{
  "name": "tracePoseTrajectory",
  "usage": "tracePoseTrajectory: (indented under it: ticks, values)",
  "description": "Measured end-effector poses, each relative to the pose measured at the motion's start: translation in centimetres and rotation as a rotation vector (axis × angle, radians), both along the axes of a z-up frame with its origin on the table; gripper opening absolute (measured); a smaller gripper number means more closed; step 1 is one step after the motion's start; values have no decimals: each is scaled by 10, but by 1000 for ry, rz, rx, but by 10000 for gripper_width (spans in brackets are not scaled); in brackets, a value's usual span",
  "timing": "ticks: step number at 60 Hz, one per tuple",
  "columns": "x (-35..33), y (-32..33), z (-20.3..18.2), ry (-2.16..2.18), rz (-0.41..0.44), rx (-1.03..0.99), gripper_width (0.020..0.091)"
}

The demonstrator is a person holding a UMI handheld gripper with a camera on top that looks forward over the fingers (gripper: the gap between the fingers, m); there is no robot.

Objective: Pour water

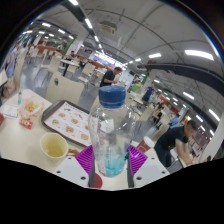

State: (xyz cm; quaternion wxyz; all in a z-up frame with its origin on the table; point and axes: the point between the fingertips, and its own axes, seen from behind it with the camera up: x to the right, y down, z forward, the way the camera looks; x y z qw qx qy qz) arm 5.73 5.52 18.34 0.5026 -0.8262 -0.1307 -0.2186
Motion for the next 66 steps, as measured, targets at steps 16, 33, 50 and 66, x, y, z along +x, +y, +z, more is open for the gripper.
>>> tracePoseTrajectory:
  ticks: [16,33,50,66]
  values:
    - [7,-2,-84,401,-43,-37,440]
    - [15,-11,-138,500,-54,-62,446]
    - [15,-17,-143,517,-53,-104,621]
    - [10,-66,-125,522,-126,-233,853]
